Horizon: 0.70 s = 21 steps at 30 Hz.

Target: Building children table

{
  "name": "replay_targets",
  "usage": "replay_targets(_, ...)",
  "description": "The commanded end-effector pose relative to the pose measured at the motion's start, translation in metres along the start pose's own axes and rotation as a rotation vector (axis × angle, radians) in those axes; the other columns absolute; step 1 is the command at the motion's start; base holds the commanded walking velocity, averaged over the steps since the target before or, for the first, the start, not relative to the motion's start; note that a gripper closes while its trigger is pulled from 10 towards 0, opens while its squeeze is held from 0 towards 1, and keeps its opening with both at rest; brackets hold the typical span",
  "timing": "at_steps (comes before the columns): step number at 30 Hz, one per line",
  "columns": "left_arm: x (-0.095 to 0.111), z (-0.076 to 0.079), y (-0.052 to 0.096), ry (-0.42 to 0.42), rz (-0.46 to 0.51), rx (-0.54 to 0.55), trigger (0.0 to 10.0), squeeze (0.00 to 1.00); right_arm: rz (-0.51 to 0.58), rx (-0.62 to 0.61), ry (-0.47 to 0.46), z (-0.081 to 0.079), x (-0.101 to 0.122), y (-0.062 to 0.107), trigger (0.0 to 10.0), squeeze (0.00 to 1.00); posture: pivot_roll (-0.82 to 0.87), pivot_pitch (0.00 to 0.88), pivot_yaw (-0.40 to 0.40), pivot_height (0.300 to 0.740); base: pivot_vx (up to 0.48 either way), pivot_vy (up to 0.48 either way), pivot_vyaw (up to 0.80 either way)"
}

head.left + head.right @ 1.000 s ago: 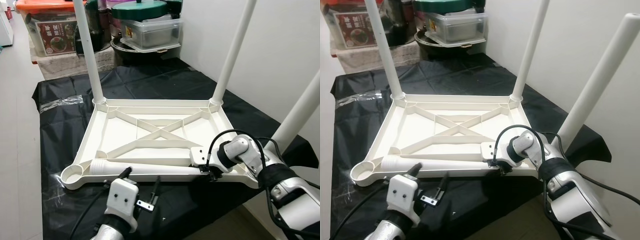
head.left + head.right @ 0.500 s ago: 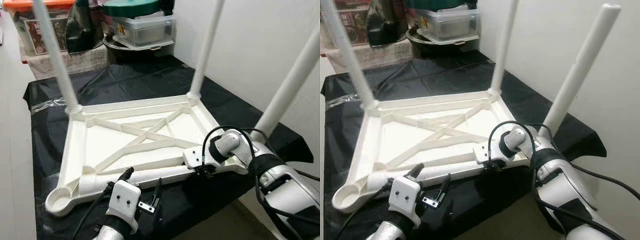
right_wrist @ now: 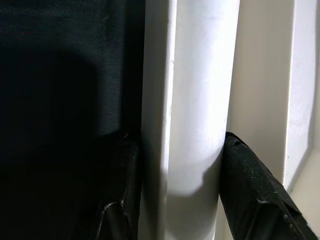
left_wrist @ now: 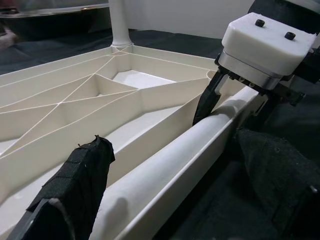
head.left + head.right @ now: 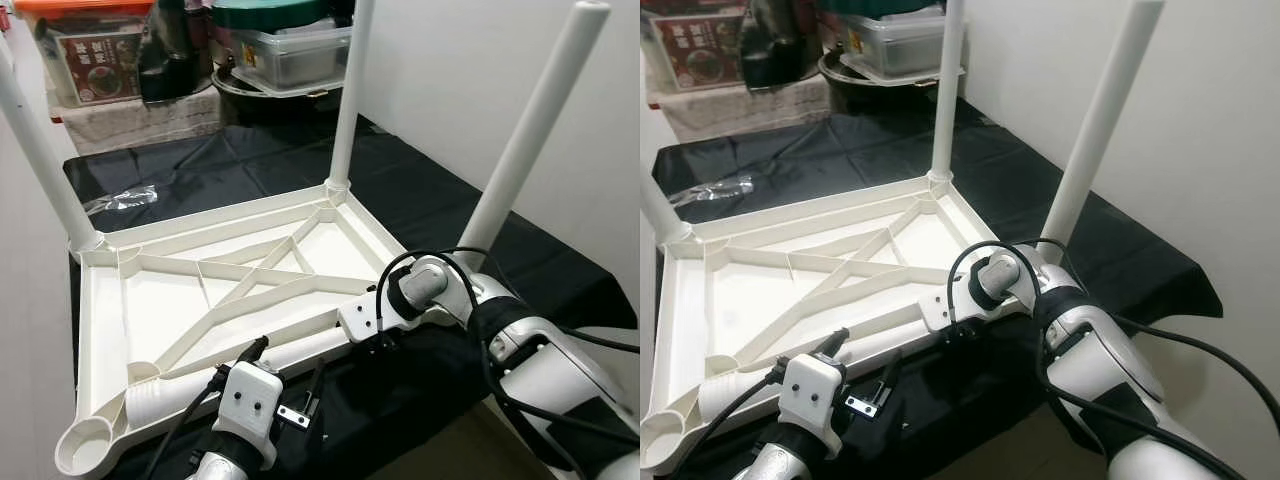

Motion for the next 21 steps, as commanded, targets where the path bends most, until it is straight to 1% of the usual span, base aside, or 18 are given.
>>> replay_targets(1, -0.008, 0.002, 0.002, -0.004, -0.028, -0.007, 10.0, 0.00, 0.009, -0.160, 0.152, 0.033, 0.022, 0.013, 3.7, 0.00, 0.03, 0.015, -0.055, 0.740, 0.000, 0.000, 0.00)
replay_targets(3, -0.008, 0.002, 0.002, -0.004, -0.028, -0.007, 10.0, 0.00, 0.009, -0.160, 0.152, 0.033, 0.022, 0.013, 3.7, 0.00, 0.03, 0.015, -0.055, 0.740, 0.000, 0.000, 0.00)
replay_targets(4, -0.008, 0.002, 0.002, -0.004, -0.028, -0.006, 10.0, 0.00, -0.041, -0.177, 0.168, 0.036, 0.017, 0.015, 10.0, 0.00, 0.03, 0.013, -0.054, 0.740, 0.000, 0.000, 0.00)
replay_targets(5, -0.008, 0.002, 0.002, -0.004, -0.028, -0.006, 10.0, 0.00, -0.041, -0.177, 0.168, 0.036, 0.017, 0.015, 10.0, 0.00, 0.03, 0.013, -0.054, 0.740, 0.000, 0.000, 0.00)
replay_targets(6, -0.008, 0.003, 0.002, -0.004, -0.029, -0.007, 10.0, 0.00, -0.064, -0.198, 0.174, 0.040, 0.014, 0.017, 10.0, 1.00, 0.03, 0.013, -0.054, 0.740, 0.000, 0.000, 0.00)
replay_targets(11, -0.009, 0.003, 0.003, -0.005, -0.030, -0.010, 10.0, 0.00, -0.086, -0.239, 0.154, 0.046, 0.010, 0.022, 10.0, 1.00, 0.03, 0.008, -0.051, 0.740, 0.000, 0.000, 0.00)
replay_targets(12, -0.010, 0.004, 0.002, -0.006, -0.033, -0.013, 10.0, 0.00, -0.110, -0.253, 0.140, 0.047, 0.004, 0.026, 10.0, 0.00, 0.03, 0.002, -0.049, 0.740, 0.000, 0.000, 0.00)
replay_targets(14, -0.010, 0.004, 0.002, -0.006, -0.033, -0.013, 10.0, 0.00, -0.110, -0.253, 0.140, 0.047, 0.004, 0.026, 10.0, 0.00, 0.03, 0.002, -0.049, 0.740, 0.000, 0.000, 0.00)
replay_targets(15, -0.010, 0.004, 0.002, -0.006, -0.033, -0.013, 10.0, 0.00, -0.115, -0.252, 0.131, 0.046, 0.001, 0.028, 10.0, 0.00, 0.03, 0.002, -0.049, 0.740, 0.000, 0.000, 0.00)
replay_targets(16, -0.010, 0.004, 0.002, -0.007, -0.032, -0.014, 10.0, 0.00, -0.109, -0.248, 0.098, 0.047, 0.000, 0.032, 10.0, 0.00, 0.03, 0.002, -0.049, 0.740, 0.000, 0.000, 0.00)
replay_targets(17, -0.010, 0.004, 0.002, -0.007, -0.032, -0.014, 10.0, 0.00, -0.109, -0.248, 0.098, 0.047, 0.000, 0.032, 10.0, 0.00, 0.03, 0.002, -0.049, 0.740, 0.000, 0.000, 0.00)
replay_targets(18, -0.010, 0.004, 0.002, -0.008, -0.033, -0.015, 10.0, 0.00, -0.090, -0.234, 0.067, 0.046, -0.001, 0.036, 10.0, 0.00, 0.03, 0.000, -0.050, 0.740, 0.000, 0.000, 0.00)
replay_targets(19, -0.009, 0.004, 0.002, -0.008, -0.030, -0.014, 10.0, 0.00, -0.029, -0.225, 0.016, 0.047, 0.003, 0.045, 10.0, 0.00, 0.03, 0.000, -0.050, 0.740, 0.000, 0.000, 0.00)
replay_targets(20, -0.009, 0.004, 0.002, -0.008, -0.030, -0.014, 10.0, 0.00, -0.029, -0.225, 0.016, 0.047, 0.003, 0.045, 10.0, 0.00, 0.03, 0.000, -0.050, 0.740, 0.000, 0.000, 0.00)
replay_targets(21, -0.009, 0.004, 0.001, -0.007, -0.028, -0.013, 10.0, 0.00, 0.040, -0.219, -0.045, 0.049, 0.007, 0.055, 10.0, 0.00, 0.03, 0.000, -0.051, 0.740, 0.000, 0.000, 0.00)
Point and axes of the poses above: a point about 5 cm out from each wrist's last joint towards the gripper, its own y axis pointing back from the gripper into the wrist, its own x axis along the axis of the wrist's last joint, z = x × y, the point moved 5 cm from there along -y, pointing out of the wrist towards the gripper, and after that the axes turned 9 degrees about -y, right-handed, at the moved point
